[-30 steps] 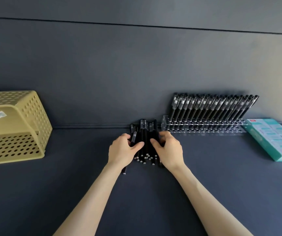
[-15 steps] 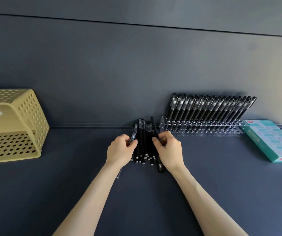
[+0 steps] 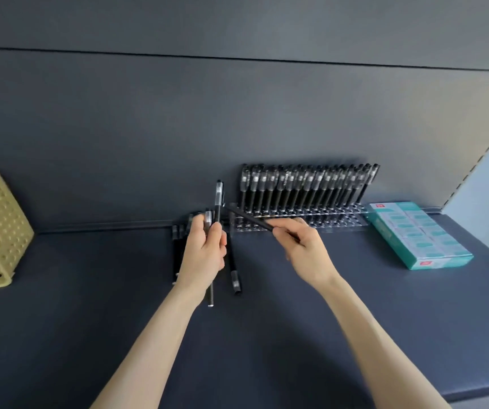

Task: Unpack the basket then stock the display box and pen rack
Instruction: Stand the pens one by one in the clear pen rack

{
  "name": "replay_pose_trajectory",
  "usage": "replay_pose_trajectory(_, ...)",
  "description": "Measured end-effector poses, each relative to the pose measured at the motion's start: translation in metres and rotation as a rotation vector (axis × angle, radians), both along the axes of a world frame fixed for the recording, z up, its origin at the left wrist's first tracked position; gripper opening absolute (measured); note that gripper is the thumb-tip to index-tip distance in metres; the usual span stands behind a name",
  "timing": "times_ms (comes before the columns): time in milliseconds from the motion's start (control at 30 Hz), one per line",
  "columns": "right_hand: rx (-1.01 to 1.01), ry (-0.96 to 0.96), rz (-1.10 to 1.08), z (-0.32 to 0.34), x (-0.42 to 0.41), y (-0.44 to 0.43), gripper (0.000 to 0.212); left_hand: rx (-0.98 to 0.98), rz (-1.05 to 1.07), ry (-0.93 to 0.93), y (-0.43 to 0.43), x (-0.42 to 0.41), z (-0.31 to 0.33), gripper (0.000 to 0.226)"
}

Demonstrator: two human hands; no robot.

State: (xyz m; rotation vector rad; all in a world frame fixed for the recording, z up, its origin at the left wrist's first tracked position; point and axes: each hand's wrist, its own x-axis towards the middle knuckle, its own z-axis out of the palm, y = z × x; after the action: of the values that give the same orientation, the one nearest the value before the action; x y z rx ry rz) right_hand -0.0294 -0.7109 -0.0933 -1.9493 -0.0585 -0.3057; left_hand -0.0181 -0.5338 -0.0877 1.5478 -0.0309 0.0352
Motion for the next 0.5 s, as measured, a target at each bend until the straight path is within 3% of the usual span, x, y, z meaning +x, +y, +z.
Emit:
replay_pose_trajectory(300,0.235,-0.052,0.005,0.017,-0.032,-0.155,0.025,-0.136,0.050,0.100,-0.149,-0.026,-0.005,0.024)
replay_pose_trajectory(500,0.672,-0.110,-0.109,0.017,-0.015,-0.194,0.020,-0.084,-0.003,0.039,-0.207,-0.035,-0.007,0.010)
